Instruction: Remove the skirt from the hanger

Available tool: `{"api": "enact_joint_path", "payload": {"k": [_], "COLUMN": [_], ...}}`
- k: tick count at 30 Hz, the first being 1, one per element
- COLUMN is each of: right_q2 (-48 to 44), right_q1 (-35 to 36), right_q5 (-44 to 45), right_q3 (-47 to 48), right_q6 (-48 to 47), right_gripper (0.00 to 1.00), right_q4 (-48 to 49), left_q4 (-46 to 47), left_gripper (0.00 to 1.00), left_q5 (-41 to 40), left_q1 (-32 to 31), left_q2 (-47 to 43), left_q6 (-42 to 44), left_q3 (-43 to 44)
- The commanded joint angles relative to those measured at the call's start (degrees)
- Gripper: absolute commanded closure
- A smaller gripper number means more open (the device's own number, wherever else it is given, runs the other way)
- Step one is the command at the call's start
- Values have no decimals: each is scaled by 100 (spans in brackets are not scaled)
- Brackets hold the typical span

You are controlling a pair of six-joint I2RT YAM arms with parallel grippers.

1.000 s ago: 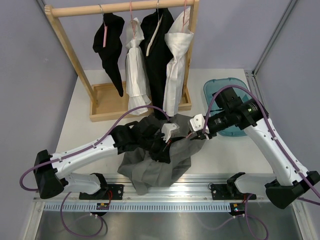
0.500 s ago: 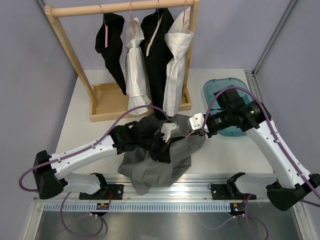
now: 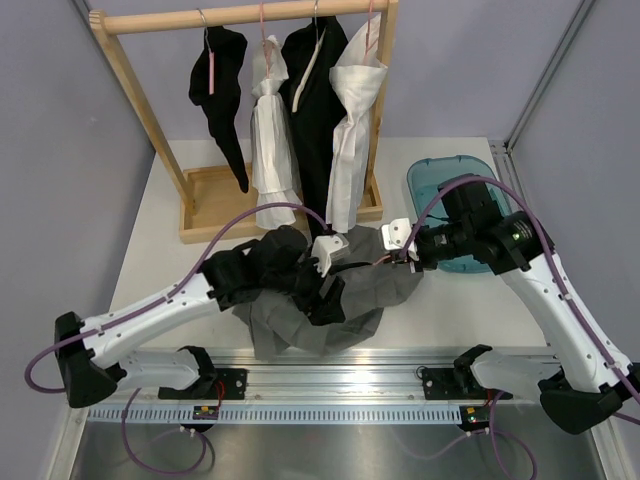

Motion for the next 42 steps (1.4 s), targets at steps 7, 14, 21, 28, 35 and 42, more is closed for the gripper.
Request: {"api": "enact_joint_path", "payload": {"k": [7, 14, 21, 28, 35, 42], "right_q2": [-468, -494, -547, -406, -371, -389], "right_q1": [-192, -192, -480, -1061, -1071, -1071], "right_q5": [397, 730, 968, 600, 406, 239], "right_q3": [62, -227, -430, -167, -35, 36], "right_q6": [-126, 120, 384, 437, 533, 709], "right_gripper": [100, 100, 100, 100, 100, 100], "right_q4": [241, 337, 504, 381, 372, 372], "left_q4": [-629, -806, -1333, -878, -121, 3], "left_gripper": [13, 1, 1, 2, 4, 17], "left_q5": [-1459, -3150, -4040, -3320, -3283, -4091], "left_q1": [124, 133, 133, 133, 133, 335], "left_q2": [-897, -1309, -1819, -2250, -1997, -1109], "left_q6": [1118, 899, 205, -577, -631, -736], "left_q3": [125, 451, 294, -761, -1254, -885]}}
